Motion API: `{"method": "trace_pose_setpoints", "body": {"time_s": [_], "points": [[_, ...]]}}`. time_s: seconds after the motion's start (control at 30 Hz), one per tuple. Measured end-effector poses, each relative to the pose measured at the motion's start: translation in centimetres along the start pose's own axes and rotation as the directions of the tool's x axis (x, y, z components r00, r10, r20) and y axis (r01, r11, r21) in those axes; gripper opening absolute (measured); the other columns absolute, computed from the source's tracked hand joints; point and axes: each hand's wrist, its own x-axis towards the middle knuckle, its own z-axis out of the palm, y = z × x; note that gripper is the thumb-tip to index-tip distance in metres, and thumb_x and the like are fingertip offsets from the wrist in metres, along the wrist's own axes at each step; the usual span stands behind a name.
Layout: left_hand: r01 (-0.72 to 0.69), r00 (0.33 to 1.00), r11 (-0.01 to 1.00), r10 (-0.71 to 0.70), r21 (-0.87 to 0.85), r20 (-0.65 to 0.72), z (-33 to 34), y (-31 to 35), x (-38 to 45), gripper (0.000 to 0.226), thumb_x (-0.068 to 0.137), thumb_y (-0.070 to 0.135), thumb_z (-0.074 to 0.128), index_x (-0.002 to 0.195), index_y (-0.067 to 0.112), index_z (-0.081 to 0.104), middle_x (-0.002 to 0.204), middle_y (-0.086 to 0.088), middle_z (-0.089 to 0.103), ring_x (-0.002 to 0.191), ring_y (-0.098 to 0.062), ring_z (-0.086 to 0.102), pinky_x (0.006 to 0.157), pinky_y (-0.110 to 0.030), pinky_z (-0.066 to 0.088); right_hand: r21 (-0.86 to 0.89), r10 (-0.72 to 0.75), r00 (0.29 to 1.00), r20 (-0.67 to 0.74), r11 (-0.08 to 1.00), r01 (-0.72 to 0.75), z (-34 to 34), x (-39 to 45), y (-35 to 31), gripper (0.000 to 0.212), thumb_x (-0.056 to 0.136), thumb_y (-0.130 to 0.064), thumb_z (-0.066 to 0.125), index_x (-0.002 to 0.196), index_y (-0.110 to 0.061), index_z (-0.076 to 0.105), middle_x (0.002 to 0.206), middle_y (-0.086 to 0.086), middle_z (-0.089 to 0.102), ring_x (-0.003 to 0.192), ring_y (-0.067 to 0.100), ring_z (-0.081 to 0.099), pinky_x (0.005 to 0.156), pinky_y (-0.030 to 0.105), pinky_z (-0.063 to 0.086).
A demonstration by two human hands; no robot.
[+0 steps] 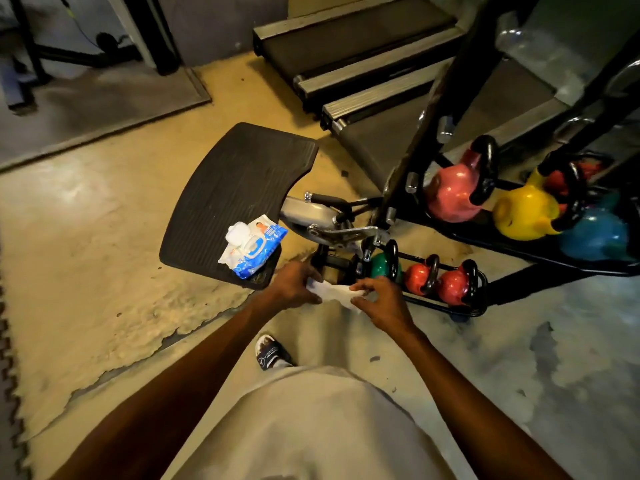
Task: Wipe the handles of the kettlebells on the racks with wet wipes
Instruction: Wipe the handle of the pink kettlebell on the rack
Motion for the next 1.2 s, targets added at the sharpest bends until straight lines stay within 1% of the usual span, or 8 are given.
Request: {"method": "trace_pose_setpoints", "body": {"time_s": [0.13,0.23,0.43,0.57,0.7,0.8,0.93,1.2], "points": [[-0.009,0.988,1.000,0.008,-0.009,-0.157,2.8,4.1,-0.5,0.022,0.091,0.016,0.078,0.110,0.005,0.076,0.109,-0.011,0.069,0.093,-0.020,0.060,0.078,-0.033,0.048,-0.005,-0.090,0.992,-0.091,0.996,0.090,-3.3,-1.2,3.3,0.020,0.084,-0.013,0.084,0.104,-0.016,0.081,0.116,0.001,0.057,0.108,0.014,0.055,0.091,0.021,0.047],[0.007,0.983,0.965,-0.055,-0.263,-0.175,4.3,5.9,-0.8,0.026,0.089,0.021,0.081,0.109,0.006,0.073,0.106,-0.009,0.067,0.095,-0.026,0.063,0.077,-0.035,0.054,0.268,0.024,0.999,-0.039,0.963,-0.012,-5.9,-2.3,5.3,0.020,0.090,-0.010,0.079,0.110,-0.011,0.076,0.115,-0.001,0.064,0.109,0.013,0.059,0.081,0.006,0.045],[-0.025,0.999,0.801,-0.004,-0.599,-0.048,7.6,10.4,-1.3,0.012,0.098,0.015,0.066,0.107,0.009,0.072,0.099,-0.007,0.074,0.086,-0.013,0.070,0.076,-0.024,0.057,0.626,0.185,0.981,0.057,0.759,-0.180,-8.7,-4.0,8.6,0.019,0.099,-0.020,0.070,0.117,-0.014,0.073,0.112,0.005,0.075,0.108,0.027,0.070,0.088,0.036,0.059],[0.160,0.982,0.623,-0.181,-0.766,0.058,9.3,13.1,-1.2,0.014,0.107,0.012,0.056,0.103,0.008,0.069,0.092,-0.006,0.073,0.088,-0.025,0.071,0.068,-0.030,0.059,0.762,0.326,0.933,0.150,0.564,-0.319,-10.0,-5.2,10.1,0.021,0.096,-0.026,0.074,0.115,-0.016,0.074,0.119,0.009,0.075,0.115,0.035,0.069,0.089,0.047,0.063],[0.266,0.962,0.499,-0.194,-0.825,0.193,9.9,14.6,-0.4,0.020,0.101,0.019,0.068,0.118,0.009,0.068,0.120,-0.016,0.070,0.111,-0.037,0.069,0.079,-0.042,0.062,0.823,0.264,0.911,0.316,0.401,-0.401,-12.5,-5.8,11.2,0.032,0.094,-0.010,0.074,0.125,-0.006,0.069,0.125,0.018,0.073,0.116,0.039,0.070,0.099,0.055,0.058],[0.206,0.976,0.571,-0.066,-0.795,0.206,9.3,16.1,0.2,0.034,0.091,-0.003,0.071,0.123,0.010,0.068,0.123,-0.014,0.072,0.114,-0.035,0.069,0.076,-0.038,0.062,0.825,0.258,0.932,0.253,0.446,-0.347,-14.1,-6.1,11.3,0.039,0.088,0.006,0.074,0.126,-0.003,0.068,0.125,0.016,0.073,0.108,0.030,0.073,0.092,0.046,0.062],[0.057,0.982,0.570,0.118,-0.820,0.151,8.4,17.2,1.8,0.045,0.089,-0.012,0.066,0.126,0.014,0.070,0.118,-0.008,0.075,0.110,-0.029,0.070,0.085,-0.039,0.060,0.823,0.215,0.973,-0.081,0.565,-0.056,-16.1,-5.8,11.3,0.041,0.085,0.012,0.074,0.122,-0.008,0.070,0.106,0.008,0.079,0.090,0.021,0.077,0.079,0.033,0.065],[0.094,0.995,0.526,-0.020,-0.845,0.098,9.1,17.7,4.7,0.041,0.093,-0.018,0.054,0.080,0.012,0.079,0.097,-0.017,0.073,0.099,-0.043,0.062,0.080,-0.043,0.054,0.688,0.150,0.953,-0.265,0.722,0.077,-17.2,-6.2,11.2,0.067,0.084,0.005,0.080,0.144,-0.014,0.057,0.130,0.006,0.071,0.115,0.023,0.072,0.093,0.050,0.062]]}}
